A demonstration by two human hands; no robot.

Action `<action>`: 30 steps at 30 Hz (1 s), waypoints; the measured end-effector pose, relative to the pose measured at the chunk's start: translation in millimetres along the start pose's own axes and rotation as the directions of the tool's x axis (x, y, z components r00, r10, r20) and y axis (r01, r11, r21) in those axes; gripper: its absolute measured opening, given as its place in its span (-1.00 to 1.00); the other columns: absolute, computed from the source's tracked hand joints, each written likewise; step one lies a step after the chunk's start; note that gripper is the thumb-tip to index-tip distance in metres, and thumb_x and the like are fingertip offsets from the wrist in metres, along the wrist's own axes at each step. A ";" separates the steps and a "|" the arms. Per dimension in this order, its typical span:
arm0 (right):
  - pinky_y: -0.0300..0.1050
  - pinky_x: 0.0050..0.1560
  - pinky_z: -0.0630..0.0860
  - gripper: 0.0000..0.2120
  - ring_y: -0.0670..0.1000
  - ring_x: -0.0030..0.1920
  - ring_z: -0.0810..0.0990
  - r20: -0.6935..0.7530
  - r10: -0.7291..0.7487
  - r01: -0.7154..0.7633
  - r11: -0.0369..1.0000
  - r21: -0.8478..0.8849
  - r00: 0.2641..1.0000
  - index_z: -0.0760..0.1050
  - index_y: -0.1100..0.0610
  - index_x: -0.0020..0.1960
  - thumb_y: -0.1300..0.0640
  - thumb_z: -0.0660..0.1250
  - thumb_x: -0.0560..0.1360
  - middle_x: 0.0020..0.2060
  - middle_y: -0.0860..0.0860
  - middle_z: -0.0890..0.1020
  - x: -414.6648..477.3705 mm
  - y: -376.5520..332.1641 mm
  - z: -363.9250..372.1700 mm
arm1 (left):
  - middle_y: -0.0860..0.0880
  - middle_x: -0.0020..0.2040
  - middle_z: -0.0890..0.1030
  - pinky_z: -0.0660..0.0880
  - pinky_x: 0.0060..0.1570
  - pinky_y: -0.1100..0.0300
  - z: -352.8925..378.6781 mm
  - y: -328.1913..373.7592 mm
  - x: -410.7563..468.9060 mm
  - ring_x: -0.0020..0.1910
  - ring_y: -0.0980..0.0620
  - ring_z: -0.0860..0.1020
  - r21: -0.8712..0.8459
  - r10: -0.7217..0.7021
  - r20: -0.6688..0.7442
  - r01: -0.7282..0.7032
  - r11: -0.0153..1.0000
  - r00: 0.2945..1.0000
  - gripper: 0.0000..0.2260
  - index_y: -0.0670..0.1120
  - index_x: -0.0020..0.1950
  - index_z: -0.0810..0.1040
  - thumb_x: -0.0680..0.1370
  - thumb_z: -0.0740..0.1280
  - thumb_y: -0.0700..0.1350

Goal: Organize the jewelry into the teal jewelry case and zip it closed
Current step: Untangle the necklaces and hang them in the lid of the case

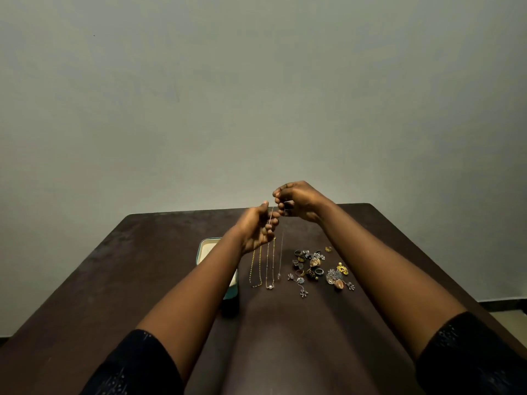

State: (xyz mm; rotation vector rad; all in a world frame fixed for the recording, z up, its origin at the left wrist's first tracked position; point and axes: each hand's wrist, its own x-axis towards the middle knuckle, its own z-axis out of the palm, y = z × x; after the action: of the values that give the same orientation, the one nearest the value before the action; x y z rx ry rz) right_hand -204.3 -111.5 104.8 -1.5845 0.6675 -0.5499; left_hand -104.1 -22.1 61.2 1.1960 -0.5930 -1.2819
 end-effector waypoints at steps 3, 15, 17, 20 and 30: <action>-0.19 -0.33 0.46 -0.80 0.00 -0.38 0.44 -0.002 -0.006 0.006 1.000 -0.016 1.000 0.44 0.23 -0.19 0.37 0.12 0.55 -0.36 0.09 0.47 -13.0 -15.9 6.2 | -0.10 -0.43 0.60 0.23 -0.67 0.42 1.3 0.5 -10.6 -0.65 0.16 0.39 -0.028 -0.148 0.049 0.149 0.988 0.988 -0.45 -0.23 -0.13 0.49 0.64 -0.08 0.16; -0.31 -0.51 0.37 -0.80 -0.04 -0.40 0.45 -0.007 -0.007 0.007 1.000 0.015 1.000 0.45 0.24 -0.18 0.37 0.12 0.54 -0.34 0.09 0.50 -40.3 -46.4 33.9 | -0.32 -0.03 0.57 0.61 -0.35 0.09 -8.5 -13.9 -36.5 -0.30 -0.19 0.67 -0.233 -0.271 0.036 0.272 0.934 0.962 -0.62 -0.35 0.08 0.43 0.64 0.10 -0.01; -0.33 -0.55 0.35 -0.81 -0.05 -0.40 0.45 -0.002 0.000 0.000 1.000 0.019 1.000 0.45 0.25 -0.18 0.38 0.12 0.54 -0.34 0.10 0.50 -45.2 -47.7 35.6 | -0.27 -0.03 0.57 0.61 -0.13 0.05 -13.7 -16.7 -38.2 -0.04 -0.16 0.65 -0.245 -0.243 -0.036 0.227 0.943 0.969 -0.73 -0.31 0.03 0.45 0.63 0.12 -0.10; -0.36 -0.57 0.34 -0.82 -0.06 -0.40 0.45 0.003 0.012 -0.012 1.000 0.002 1.000 0.46 0.26 -0.17 0.39 0.14 0.54 -0.32 0.12 0.54 -50.0 -46.1 36.7 | -0.21 -0.05 0.58 0.39 0.25 -0.13 -20.9 -18.5 -41.6 0.28 -0.12 0.50 -0.239 -0.221 -0.066 0.199 0.950 0.973 -0.80 -0.26 0.03 0.48 0.61 0.15 -0.15; -0.36 -0.61 0.27 -0.90 -0.11 -0.42 0.48 0.040 0.072 -0.072 0.997 0.016 0.997 0.51 0.22 -0.10 0.38 0.32 0.46 -0.20 0.11 0.62 -54.9 -28.6 34.7 | -0.04 0.27 0.56 -0.04 0.35 -0.41 -29.3 -13.7 -54.8 0.30 -0.03 0.48 -0.471 -0.026 -0.160 -0.053 0.881 0.987 -0.78 -0.08 -0.12 0.51 0.61 0.11 -0.12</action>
State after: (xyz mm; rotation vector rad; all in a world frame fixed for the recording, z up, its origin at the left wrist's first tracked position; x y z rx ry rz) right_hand -216.7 -46.7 130.8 -1.5449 0.6852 -0.4688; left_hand -97.9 40.7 53.4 0.8695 -0.1476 -1.2130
